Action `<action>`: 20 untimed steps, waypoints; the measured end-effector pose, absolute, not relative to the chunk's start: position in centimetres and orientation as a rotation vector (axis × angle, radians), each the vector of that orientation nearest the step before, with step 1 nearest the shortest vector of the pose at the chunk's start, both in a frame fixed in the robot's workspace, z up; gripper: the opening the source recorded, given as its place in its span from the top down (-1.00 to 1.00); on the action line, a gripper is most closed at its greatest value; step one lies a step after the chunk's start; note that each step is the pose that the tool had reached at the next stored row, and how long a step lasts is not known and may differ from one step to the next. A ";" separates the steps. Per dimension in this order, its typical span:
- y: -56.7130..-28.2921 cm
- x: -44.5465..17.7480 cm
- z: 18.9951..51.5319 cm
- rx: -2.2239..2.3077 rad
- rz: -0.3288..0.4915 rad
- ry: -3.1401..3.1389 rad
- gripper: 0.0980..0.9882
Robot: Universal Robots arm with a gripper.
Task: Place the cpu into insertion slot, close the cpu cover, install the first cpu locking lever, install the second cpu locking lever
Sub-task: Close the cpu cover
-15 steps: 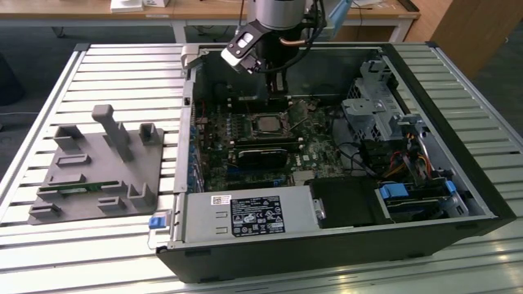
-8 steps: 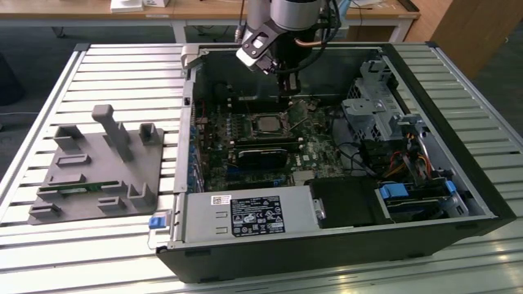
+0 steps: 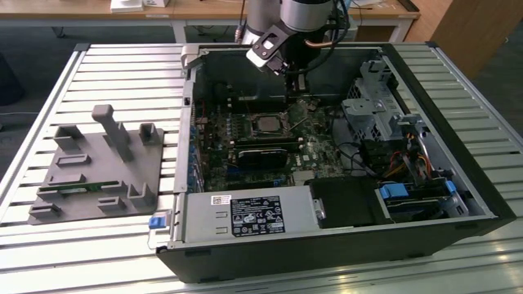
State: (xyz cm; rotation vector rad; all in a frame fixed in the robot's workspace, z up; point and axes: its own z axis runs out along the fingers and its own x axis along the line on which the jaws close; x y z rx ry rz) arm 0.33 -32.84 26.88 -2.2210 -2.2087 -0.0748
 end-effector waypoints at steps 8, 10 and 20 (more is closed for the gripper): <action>-32.8 1.7 26.6 -2.212 -0.074 -2.218 0.96; -32.8 1.8 26.5 -2.197 -0.074 -2.233 0.96; -32.7 3.3 26.3 -2.194 -0.067 -2.240 0.96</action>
